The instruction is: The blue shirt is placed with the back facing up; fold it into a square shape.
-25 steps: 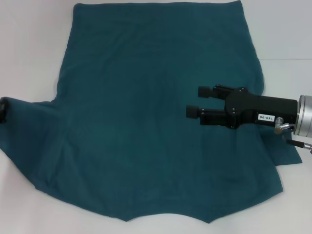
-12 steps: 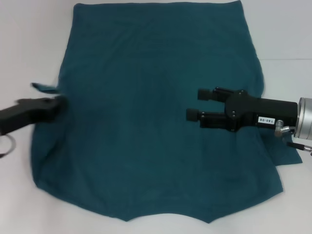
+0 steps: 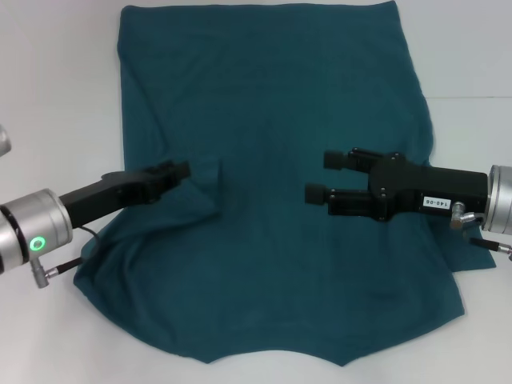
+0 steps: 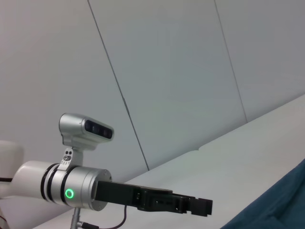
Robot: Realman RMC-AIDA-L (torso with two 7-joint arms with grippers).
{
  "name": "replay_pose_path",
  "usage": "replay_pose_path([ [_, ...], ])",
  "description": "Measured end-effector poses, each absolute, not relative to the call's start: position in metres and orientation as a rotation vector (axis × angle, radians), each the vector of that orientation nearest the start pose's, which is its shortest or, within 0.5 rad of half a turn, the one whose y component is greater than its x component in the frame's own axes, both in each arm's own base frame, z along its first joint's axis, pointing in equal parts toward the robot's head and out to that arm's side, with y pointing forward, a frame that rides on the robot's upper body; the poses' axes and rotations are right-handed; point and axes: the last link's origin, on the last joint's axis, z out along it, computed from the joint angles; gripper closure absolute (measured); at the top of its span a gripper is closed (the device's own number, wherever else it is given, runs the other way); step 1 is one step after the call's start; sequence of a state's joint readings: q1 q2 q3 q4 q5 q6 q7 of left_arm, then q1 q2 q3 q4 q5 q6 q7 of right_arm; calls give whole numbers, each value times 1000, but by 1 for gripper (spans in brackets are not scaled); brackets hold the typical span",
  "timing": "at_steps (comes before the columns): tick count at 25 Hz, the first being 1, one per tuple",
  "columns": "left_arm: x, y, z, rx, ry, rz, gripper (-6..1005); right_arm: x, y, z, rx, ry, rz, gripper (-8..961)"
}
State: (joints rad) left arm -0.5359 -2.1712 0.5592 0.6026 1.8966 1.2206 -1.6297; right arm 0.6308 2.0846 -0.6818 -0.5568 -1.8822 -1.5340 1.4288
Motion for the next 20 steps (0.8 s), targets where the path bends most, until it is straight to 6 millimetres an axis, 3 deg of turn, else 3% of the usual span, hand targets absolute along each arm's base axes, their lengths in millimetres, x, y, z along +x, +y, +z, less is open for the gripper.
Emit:
replay_pose_path([
  [14,-314,347,-8,-2145,-1011,-699,244,222,355,-9,-2684,690,929,55],
  [20,-330,341,-8,-2120,-996,-597,65,220,357,-8,-2682,707,933,55],
])
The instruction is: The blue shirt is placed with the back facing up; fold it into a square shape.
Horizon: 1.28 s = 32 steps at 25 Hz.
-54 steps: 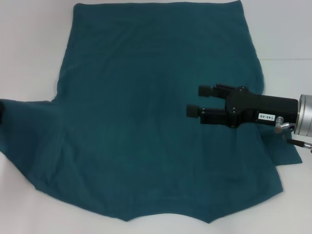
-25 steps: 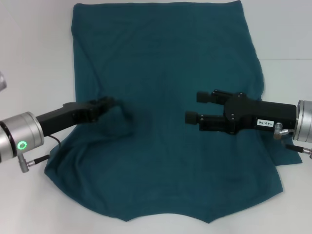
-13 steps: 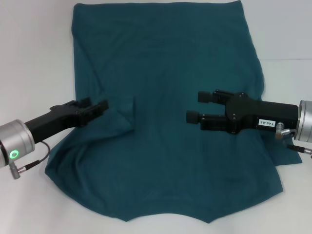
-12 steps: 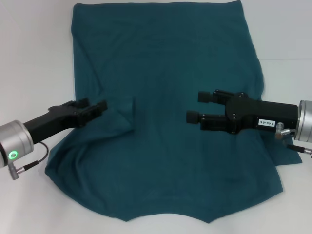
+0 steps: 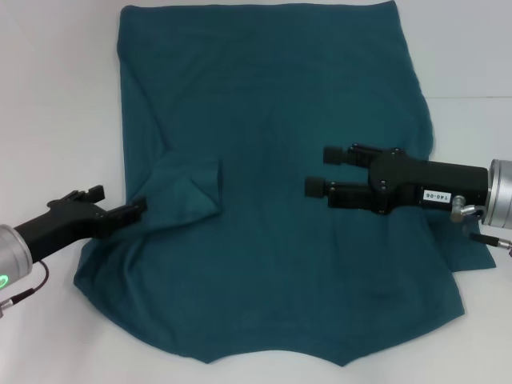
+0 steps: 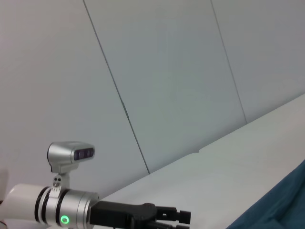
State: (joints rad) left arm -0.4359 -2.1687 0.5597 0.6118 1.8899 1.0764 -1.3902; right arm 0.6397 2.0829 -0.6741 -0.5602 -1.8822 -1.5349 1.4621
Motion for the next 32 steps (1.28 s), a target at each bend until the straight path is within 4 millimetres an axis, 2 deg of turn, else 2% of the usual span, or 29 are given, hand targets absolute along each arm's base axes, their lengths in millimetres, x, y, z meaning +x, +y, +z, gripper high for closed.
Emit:
replay_pose_path([
  [12,-342,343,-13,-2097,-980,-483,96,219,358,-8,-2678,717,947,56],
  [24,-342,341,-18,-2143,-972,-445,126,219,358,-8,-2676,720,951,57],
  [32,-342,339,-19,-2146,-977,-441,342,220,357,-8,-2673,721,951,57],
])
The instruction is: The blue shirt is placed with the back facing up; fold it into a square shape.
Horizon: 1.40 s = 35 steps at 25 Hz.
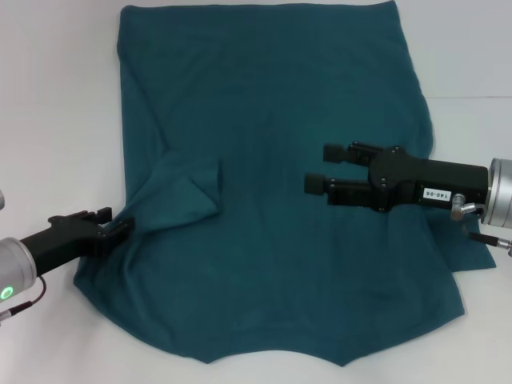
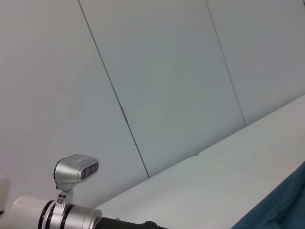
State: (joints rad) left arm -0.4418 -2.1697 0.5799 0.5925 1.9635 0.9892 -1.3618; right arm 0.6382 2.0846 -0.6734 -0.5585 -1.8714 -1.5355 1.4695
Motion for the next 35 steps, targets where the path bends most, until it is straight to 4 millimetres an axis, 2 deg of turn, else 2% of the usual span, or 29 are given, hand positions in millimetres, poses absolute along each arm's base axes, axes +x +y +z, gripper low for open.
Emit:
replay_pose_path([
  [9,-342,340,-18,-2149,-978,-442,541,220,357,-8,-2671,725,954,58],
  [11,-342,339,-18,-2152,-978,-439,779,220,357,-8,-2671,725,954,58],
  [17,-340,337,-18,-2179,-985,-448,996,221,356,-8,-2669,727,953,59],
  [26,-330,325,-8,-2253,-972,-551,1001,221,356,-8,-2669,720,954,59],
  [35,-326,308,-12,-2324,-991,-610,1000,222,354,-10,-2674,721,953,60],
])
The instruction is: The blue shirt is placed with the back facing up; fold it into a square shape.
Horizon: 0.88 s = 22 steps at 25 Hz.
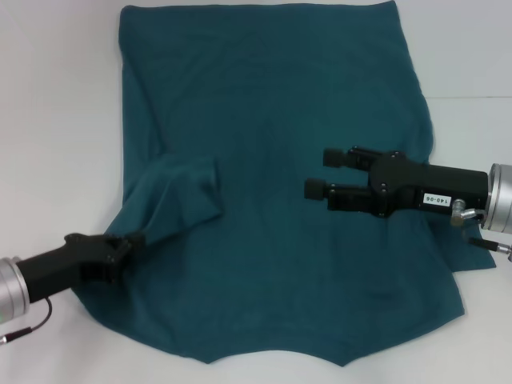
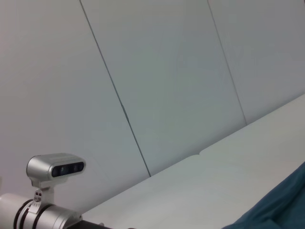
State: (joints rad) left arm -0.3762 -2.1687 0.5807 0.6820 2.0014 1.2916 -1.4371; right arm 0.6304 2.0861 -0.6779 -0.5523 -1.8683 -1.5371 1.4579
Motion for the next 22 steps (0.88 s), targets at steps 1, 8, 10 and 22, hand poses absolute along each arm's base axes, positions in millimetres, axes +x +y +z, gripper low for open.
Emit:
replay_pose_path([
  [1,-326,306,-13,-2335,-993,-613,1000,222,354,-10,-2675,721,952,60],
  [8,-324,289,-21,-2439,-1003,-606,931,222,353,-11,-2680,719,950,60],
  [10,-324,287,-22,-2452,-1004,-600,903,222,353,-11,-2681,719,950,60],
  [22,-320,289,-5,-2420,-951,-684,549,223,353,-10,-2672,741,959,61],
])
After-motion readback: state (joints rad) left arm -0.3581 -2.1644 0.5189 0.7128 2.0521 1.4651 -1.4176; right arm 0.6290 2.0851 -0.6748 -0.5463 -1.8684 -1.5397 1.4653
